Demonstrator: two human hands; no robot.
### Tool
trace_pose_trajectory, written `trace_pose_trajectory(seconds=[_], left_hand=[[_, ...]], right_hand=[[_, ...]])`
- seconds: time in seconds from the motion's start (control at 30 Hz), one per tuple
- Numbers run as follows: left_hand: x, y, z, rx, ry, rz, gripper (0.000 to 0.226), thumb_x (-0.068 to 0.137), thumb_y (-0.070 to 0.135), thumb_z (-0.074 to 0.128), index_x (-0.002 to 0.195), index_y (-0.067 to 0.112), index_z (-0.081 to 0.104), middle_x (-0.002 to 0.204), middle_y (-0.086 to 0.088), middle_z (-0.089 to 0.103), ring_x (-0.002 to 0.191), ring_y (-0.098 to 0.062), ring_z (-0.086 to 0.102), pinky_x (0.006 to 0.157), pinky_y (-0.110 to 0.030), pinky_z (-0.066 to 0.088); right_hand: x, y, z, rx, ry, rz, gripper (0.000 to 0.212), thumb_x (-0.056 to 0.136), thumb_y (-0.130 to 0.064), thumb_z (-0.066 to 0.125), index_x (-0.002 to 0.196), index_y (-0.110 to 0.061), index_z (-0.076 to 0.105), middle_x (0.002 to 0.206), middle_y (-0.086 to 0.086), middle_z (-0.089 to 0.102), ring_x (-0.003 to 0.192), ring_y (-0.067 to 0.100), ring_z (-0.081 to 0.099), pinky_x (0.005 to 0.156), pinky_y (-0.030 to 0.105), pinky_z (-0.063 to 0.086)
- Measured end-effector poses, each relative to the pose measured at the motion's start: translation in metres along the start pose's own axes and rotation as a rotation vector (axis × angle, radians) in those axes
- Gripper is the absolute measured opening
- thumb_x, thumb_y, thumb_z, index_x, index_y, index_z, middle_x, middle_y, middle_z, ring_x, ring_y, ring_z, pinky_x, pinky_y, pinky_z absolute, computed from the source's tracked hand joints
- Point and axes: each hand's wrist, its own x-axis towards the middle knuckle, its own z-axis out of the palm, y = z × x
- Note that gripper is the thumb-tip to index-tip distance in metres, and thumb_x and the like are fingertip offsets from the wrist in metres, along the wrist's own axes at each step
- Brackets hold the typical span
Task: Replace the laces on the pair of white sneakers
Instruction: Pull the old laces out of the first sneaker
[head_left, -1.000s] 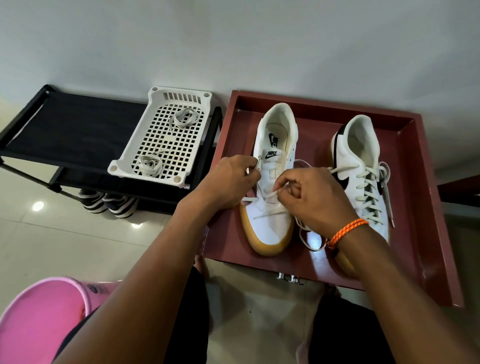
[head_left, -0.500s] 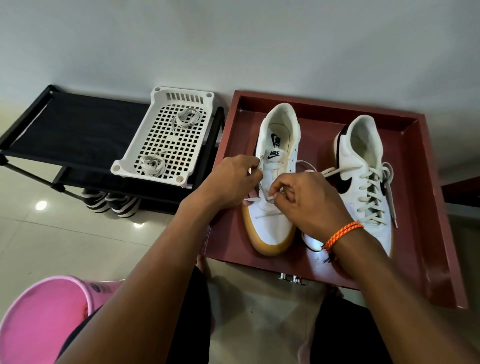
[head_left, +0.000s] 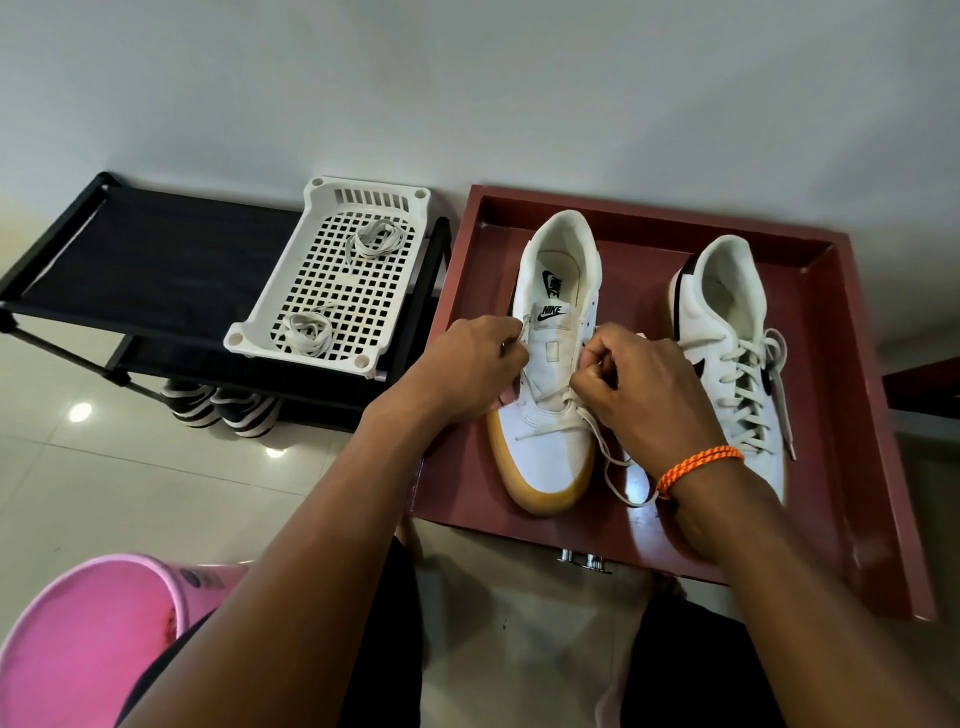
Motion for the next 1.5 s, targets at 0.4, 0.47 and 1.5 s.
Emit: trace_pose_trajectory(seconds=[0.4, 0.47, 1.5], left_hand=[[-0.004, 0.002, 0.003, 0.156, 0.145, 0.055, 0.032, 0.097, 0.032, 0.059, 0.073, 0.015, 0.048, 0.066, -0.001, 0.057, 0.061, -0.024, 0.053, 0.059, -0.042, 0.047], [-0.005, 0.004, 0.002, 0.18, 0.226, 0.121, 0.022, 0.092, 0.029, 0.067, 0.079, 0.019, 0.052, 0.073, 0.005, 0.058, 0.067, -0.017, 0.055, 0.06, -0.037, 0.046], [-0.011, 0.016, -0.005, -0.023, 0.234, 0.135, 0.05, 0.09, 0.034, 0.083, 0.127, 0.022, 0.051, 0.113, 0.002, 0.067, 0.092, -0.022, 0.07, 0.071, -0.046, 0.061]], right_hand=[[0.004, 0.005, -0.006, 0.096, 0.352, 0.154, 0.009, 0.09, -0.028, 0.052, 0.083, -0.022, 0.054, 0.065, 0.004, 0.065, 0.057, 0.026, 0.067, 0.059, 0.046, 0.057], [0.005, 0.008, -0.013, 0.097, 0.395, 0.174, 0.013, 0.095, -0.024, 0.051, 0.086, -0.02, 0.059, 0.067, 0.001, 0.065, 0.059, 0.021, 0.067, 0.061, 0.045, 0.057], [0.005, 0.007, -0.016, 0.293, -0.026, 0.029, 0.008, 0.09, -0.02, 0.061, 0.09, -0.028, 0.061, 0.066, 0.001, 0.064, 0.056, 0.018, 0.06, 0.058, 0.039, 0.053]])
